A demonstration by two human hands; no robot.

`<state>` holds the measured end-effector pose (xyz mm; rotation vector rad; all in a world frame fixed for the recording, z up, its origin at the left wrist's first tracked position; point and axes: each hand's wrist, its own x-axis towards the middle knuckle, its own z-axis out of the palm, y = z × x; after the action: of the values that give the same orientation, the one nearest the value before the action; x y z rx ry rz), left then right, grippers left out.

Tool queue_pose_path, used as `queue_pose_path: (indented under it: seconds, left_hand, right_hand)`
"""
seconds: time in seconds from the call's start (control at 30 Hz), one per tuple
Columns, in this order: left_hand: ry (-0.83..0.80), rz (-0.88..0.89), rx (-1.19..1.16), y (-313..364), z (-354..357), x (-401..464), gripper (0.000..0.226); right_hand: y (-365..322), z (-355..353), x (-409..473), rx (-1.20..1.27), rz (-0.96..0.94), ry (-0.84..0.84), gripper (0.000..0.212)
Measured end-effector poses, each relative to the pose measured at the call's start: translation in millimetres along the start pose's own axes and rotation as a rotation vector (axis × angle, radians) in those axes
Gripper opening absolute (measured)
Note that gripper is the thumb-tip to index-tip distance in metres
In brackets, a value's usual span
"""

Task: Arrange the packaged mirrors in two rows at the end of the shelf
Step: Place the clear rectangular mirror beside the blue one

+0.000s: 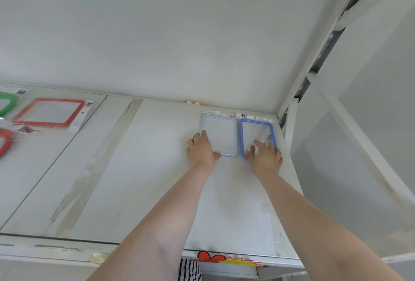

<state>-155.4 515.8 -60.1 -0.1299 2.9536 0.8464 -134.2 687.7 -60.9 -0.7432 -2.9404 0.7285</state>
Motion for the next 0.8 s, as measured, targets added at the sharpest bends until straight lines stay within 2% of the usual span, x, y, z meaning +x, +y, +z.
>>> queue_pose_path:
  seconds: [0.2, 0.37, 0.53, 0.8]
  left_hand:
    - [-0.027, 0.02, 0.032, 2, -29, -22, 0.072]
    - [-0.064, 0.01, 0.1, -15, -75, -64, 0.057]
    - [-0.078, -0.062, 0.139, -43, -117, -103, 0.055]
    - [-0.061, -0.14, 0.2, -115, -173, -149, 0.057]
  right_hand:
    - [-15, -21, -19, 0.034, -0.057, -0.002, 0.047]
    - [-42, -33, -63, 0.067, -0.171, -0.138, 0.042]
    - [-81, -32, -114, 0.005, -0.342, -0.269, 0.043]
    - [-137, -9, -182, -0.098, -0.539, -0.352, 0.044]
